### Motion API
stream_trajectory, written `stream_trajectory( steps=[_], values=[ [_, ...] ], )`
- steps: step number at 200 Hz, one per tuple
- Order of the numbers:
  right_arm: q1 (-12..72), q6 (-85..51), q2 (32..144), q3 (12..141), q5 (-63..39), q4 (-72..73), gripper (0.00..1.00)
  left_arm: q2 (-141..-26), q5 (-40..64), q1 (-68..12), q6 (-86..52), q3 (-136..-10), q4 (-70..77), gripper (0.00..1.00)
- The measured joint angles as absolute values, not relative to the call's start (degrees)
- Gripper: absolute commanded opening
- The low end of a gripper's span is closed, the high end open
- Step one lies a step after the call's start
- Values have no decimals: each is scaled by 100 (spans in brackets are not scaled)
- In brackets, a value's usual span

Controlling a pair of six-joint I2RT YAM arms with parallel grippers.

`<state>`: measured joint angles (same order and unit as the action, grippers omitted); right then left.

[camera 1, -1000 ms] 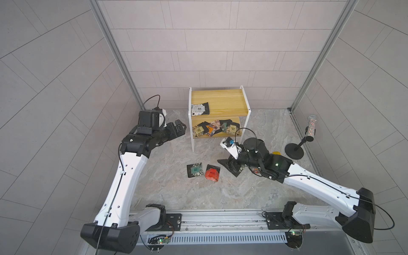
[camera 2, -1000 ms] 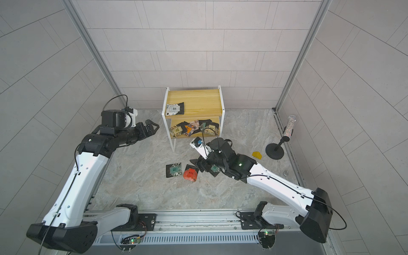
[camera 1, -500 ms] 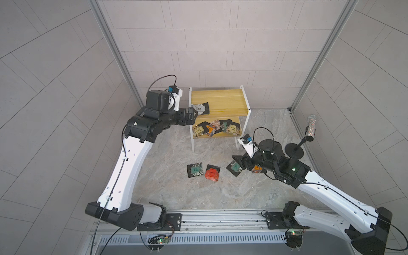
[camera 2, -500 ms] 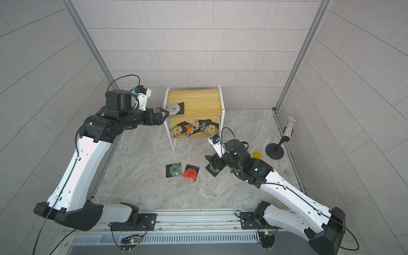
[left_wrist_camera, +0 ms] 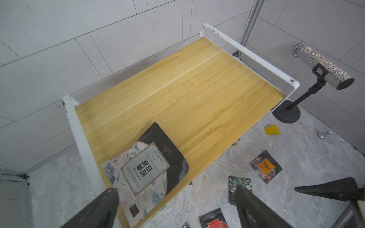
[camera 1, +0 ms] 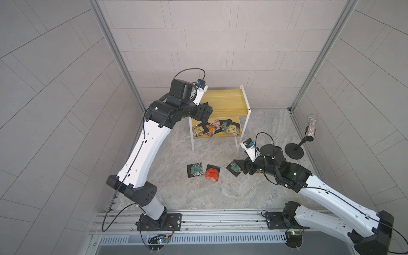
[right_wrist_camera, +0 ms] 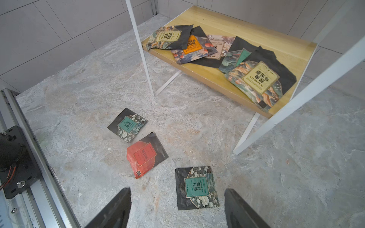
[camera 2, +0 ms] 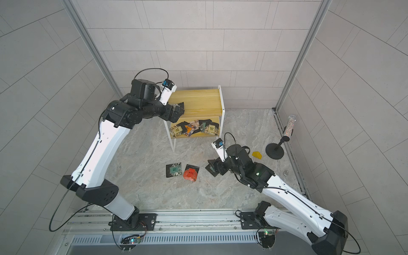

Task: Remove the tea bags from the shelf
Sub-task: Pick up the tea bag from the shelf.

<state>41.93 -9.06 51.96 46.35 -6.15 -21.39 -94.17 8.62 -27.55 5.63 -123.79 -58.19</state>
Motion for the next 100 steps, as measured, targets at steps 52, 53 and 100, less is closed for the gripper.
stream_trajectory(
  steps=[52, 53, 100],
  values=[
    [4193, -932, 5092, 4528, -617, -2134, 78, -9749, 637, -3006, 1041, -12610, -5964, 100],
    [4193, -932, 5092, 4528, -617, -2132, 78, -9758, 635, -3009, 1046, -12610, -5970, 100],
    [4193, -932, 5087, 4528, -676, -2126, 78, -9891, 521, -3041, 1306, -12538, -6071, 100]
  ],
)
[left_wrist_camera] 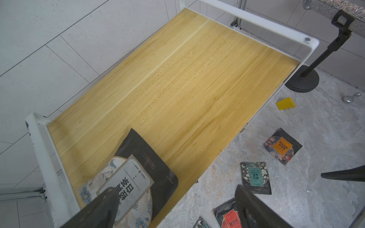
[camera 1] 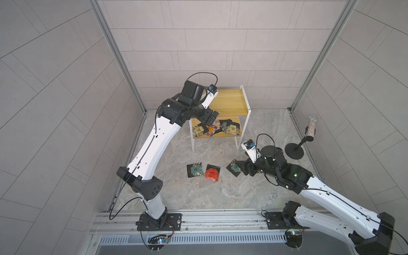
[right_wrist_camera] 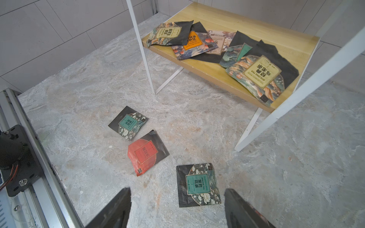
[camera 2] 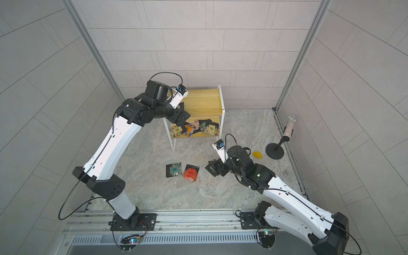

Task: Remove the tea bags from the shelf
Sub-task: Pick up the tea bag from the shelf.

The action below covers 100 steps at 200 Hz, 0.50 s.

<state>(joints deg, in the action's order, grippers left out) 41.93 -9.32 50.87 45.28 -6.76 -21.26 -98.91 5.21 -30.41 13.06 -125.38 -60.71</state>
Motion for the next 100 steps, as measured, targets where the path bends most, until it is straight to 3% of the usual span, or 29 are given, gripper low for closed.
stream_trajectory(
  steps=[55, 100],
  values=[
    [4193, -930, 5089, 4486, -799, -2112, 77, -9904, 196, -3116, 1551, -12116, -6071, 100],
    [4193, -930, 5094, 4486, -819, -2082, 77, -9904, 75, -3168, 1653, -11922, -5951, 91]
  ],
)
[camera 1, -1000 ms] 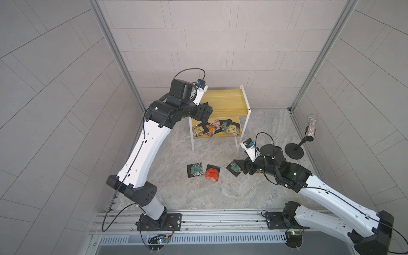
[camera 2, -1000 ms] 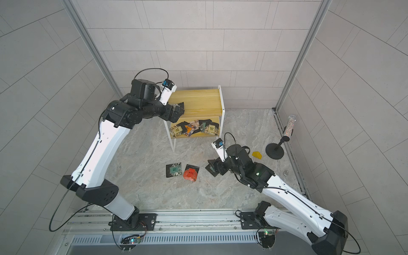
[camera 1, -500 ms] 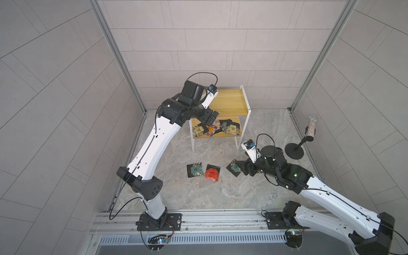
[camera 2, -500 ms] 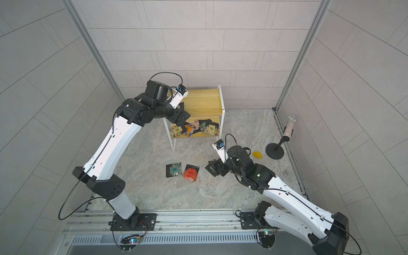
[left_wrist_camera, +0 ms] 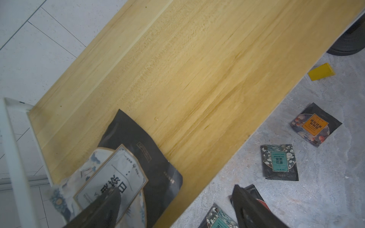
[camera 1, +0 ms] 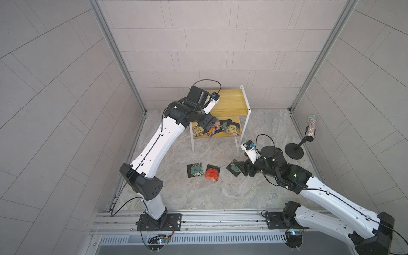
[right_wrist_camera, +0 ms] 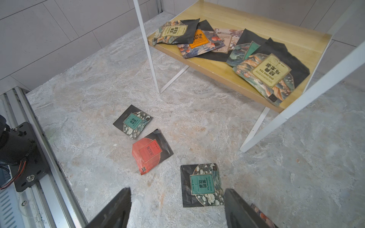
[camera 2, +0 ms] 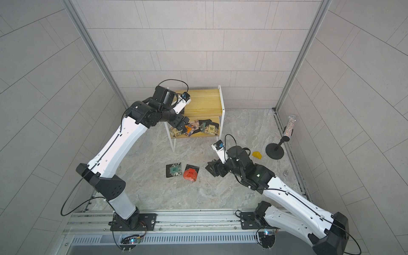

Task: Remove the tea bags from the shelf
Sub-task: Pick up the tea bag from the shelf.

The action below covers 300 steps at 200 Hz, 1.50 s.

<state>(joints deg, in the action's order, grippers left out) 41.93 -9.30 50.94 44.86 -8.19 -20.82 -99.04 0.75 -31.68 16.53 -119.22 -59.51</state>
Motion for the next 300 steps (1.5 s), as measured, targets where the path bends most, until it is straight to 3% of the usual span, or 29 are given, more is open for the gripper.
stream_trajectory(
  steps=[39, 56, 78, 92, 112, 141, 168, 210, 264, 300],
  values=[
    [4193, -932, 5111, 4475, -840, -2051, 77, -9898, -23, -3197, 1688, -11837, -5789, 77],
    [4193, -932, 5111, 4464, -838, -2029, 77, -9887, -64, -3234, 1754, -11797, -5697, 67],
    [4193, -932, 5111, 4453, -838, -1988, 77, -9872, -91, -3286, 1758, -11778, -5664, 63],
    [4193, -932, 5111, 4453, -838, -1975, 77, -9865, -108, -3315, 1747, -11771, -5651, 55],
    [4193, -934, 5111, 4451, -838, -1951, 77, -9845, -119, -3345, 1763, -11767, -5645, 53],
    [4193, -934, 5111, 4451, -838, -1949, 77, -9821, -117, -3363, 1756, -11762, -5640, 39],
    [4193, -934, 5111, 4451, -840, -1940, 77, -9797, -119, -3385, 1750, -11762, -5655, 35],
    [4193, -932, 5144, 4451, -858, -1846, 77, -9765, -128, -3402, 1758, -11762, -5660, 17],
    [4182, -934, 5199, 4451, -880, -1791, 77, -9710, -176, -3446, 1750, -11762, -5697, 3],
    [4182, -934, 5218, 4453, -880, -1776, 77, -9651, -318, -3511, 1745, -11762, -5730, 0]
  ],
)
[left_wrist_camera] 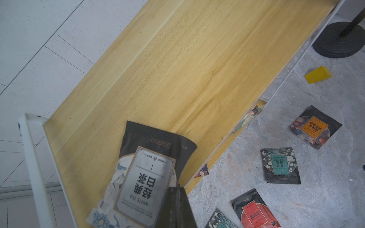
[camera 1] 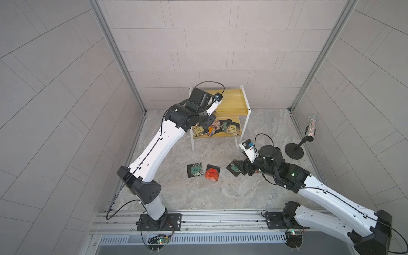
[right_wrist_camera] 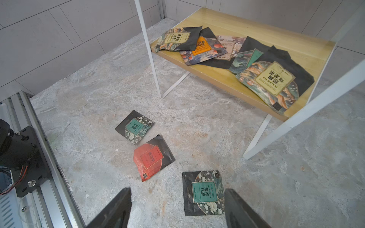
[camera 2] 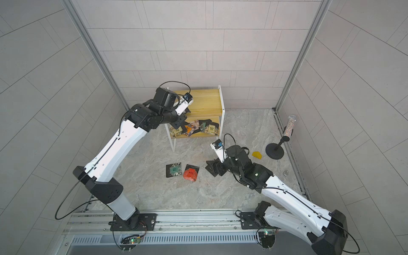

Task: Remove the tea bags from the shelf
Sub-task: Pick up the tea bag from the shelf.

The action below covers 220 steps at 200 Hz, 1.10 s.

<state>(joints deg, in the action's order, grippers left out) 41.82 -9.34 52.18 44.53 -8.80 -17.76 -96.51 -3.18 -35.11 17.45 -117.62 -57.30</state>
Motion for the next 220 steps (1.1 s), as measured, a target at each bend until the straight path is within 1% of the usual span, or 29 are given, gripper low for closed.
stream_trajectory(
  steps=[42, 106, 142, 220],
  values=[
    [4182, -932, 5218, 4451, -869, -1756, 77, -9406, -773, -3769, 1745, -11762, -5725, 0],
    [4176, -930, 5218, 4451, -733, -1691, 77, -8429, -1275, -4141, 1533, -11642, -5682, 0],
    [4167, -932, 5218, 4451, -646, -1686, 77, -7872, -1586, -4285, 1199, -11133, -5662, 0],
    [4156, -958, 5216, 4451, -434, -1638, 77, -6696, -2530, -4327, 104, -9483, -5793, 0]
  ],
)
